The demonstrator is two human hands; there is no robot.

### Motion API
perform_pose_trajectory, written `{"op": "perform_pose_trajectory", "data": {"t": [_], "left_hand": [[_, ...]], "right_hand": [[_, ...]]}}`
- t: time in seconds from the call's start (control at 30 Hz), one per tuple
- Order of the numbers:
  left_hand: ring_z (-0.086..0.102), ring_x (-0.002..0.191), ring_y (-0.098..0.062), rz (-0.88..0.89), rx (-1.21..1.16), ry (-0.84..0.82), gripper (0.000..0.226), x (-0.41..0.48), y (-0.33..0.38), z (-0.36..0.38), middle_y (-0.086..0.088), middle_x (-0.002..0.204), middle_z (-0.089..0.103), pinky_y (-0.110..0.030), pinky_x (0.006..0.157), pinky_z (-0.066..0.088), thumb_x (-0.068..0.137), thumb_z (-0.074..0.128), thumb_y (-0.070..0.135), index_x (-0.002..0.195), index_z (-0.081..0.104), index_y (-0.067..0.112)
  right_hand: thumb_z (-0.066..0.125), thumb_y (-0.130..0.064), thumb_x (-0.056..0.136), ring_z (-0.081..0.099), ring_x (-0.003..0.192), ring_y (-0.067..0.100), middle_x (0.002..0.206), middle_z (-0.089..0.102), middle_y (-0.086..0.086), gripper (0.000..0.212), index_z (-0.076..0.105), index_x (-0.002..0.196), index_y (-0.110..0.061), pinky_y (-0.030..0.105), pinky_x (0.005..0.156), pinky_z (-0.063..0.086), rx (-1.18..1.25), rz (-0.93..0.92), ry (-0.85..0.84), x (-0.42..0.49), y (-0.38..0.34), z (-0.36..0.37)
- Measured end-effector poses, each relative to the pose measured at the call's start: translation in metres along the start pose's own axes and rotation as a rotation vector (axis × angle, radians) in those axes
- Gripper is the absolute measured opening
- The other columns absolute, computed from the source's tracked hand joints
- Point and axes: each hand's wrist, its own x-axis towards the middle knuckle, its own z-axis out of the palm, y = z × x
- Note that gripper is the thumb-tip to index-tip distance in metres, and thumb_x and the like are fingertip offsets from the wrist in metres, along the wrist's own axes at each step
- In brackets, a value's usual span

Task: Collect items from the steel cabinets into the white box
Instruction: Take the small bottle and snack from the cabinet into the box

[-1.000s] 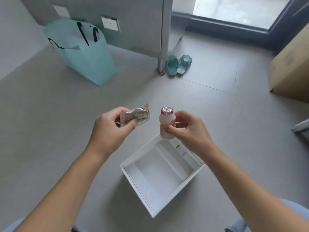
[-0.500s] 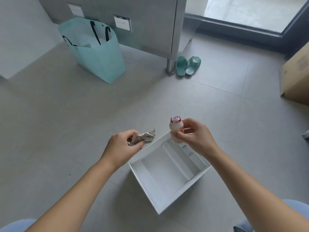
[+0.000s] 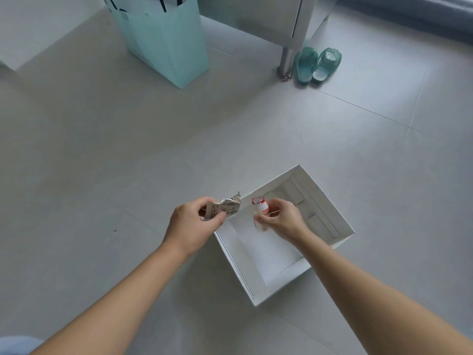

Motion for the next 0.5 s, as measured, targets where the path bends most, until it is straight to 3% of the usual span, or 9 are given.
{"op": "perform_pose_trajectory", "data": {"t": [0.2,0.3,0.4,0.5], "left_hand": [[0.057,0.061,-0.004,-0.054,-0.001,-0.017,0.008,-0.015,-0.02,-0.009,0.014,0.069,0.066,-0.024,0.062,0.046,0.079,0.079,0.03,0.082,0.071,0.031],[0.057,0.062,-0.002,-0.037,0.019,-0.017,0.009,-0.018,-0.022,-0.015,0.014,0.07,0.066,-0.018,0.06,0.044,0.078,0.079,0.031,0.08,0.07,0.032],[0.059,0.066,-0.006,-0.036,0.033,-0.009,0.009,-0.02,-0.022,-0.018,0.012,0.071,0.066,-0.023,0.064,0.046,0.078,0.079,0.032,0.081,0.07,0.031],[0.061,0.069,-0.009,-0.033,0.044,-0.012,0.009,-0.022,-0.023,-0.019,0.01,0.072,0.067,-0.028,0.067,0.049,0.078,0.078,0.031,0.082,0.07,0.029]], "right_hand": [[0.081,-0.035,0.068,0.071,0.081,0.013,0.083,0.074,-0.006,0.026,0.066,0.085,-0.023,0.036,0.074,0.057,-0.007,0.019,-0.034,0.017,0.008,0.043],[0.078,-0.042,0.066,0.069,0.079,0.015,0.08,0.072,-0.006,0.028,0.065,0.08,-0.021,0.033,0.07,0.055,-0.111,0.042,-0.078,0.022,0.014,0.052],[0.076,-0.039,0.07,0.062,0.073,0.015,0.08,0.07,-0.003,0.026,0.064,0.078,-0.018,0.027,0.058,0.045,-0.195,0.07,-0.132,0.02,0.015,0.061],[0.076,-0.037,0.077,0.064,0.077,0.016,0.079,0.069,-0.006,0.019,0.064,0.078,-0.021,0.026,0.058,0.043,-0.176,0.07,-0.123,0.017,0.019,0.067]]}}
